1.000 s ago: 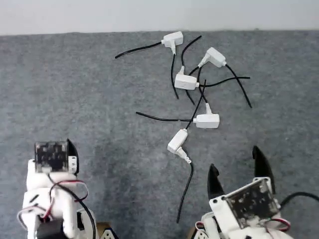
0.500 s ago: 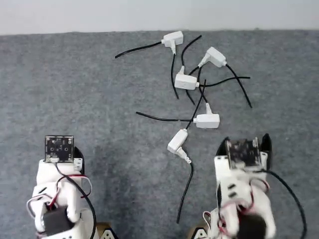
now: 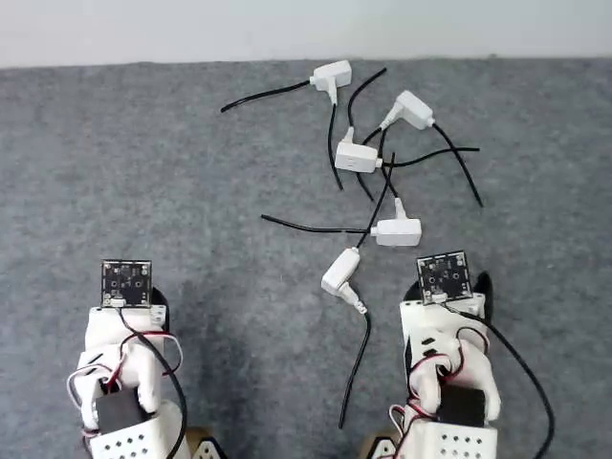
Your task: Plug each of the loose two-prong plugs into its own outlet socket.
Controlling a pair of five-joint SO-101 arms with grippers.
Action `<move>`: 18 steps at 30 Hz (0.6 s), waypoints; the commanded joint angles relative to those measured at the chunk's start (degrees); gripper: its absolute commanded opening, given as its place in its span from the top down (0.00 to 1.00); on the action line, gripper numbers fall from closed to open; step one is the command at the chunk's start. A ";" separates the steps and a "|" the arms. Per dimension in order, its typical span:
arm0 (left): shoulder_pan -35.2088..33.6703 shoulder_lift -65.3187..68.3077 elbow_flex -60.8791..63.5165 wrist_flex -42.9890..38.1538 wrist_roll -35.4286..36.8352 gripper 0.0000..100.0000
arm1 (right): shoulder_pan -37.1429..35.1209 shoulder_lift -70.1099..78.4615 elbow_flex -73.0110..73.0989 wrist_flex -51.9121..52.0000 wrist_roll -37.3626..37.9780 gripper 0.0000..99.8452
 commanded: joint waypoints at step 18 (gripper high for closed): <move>0.26 -1.41 -0.31 12.75 -0.44 0.86 | 12.88 -0.66 1.14 22.02 0.70 0.69</move>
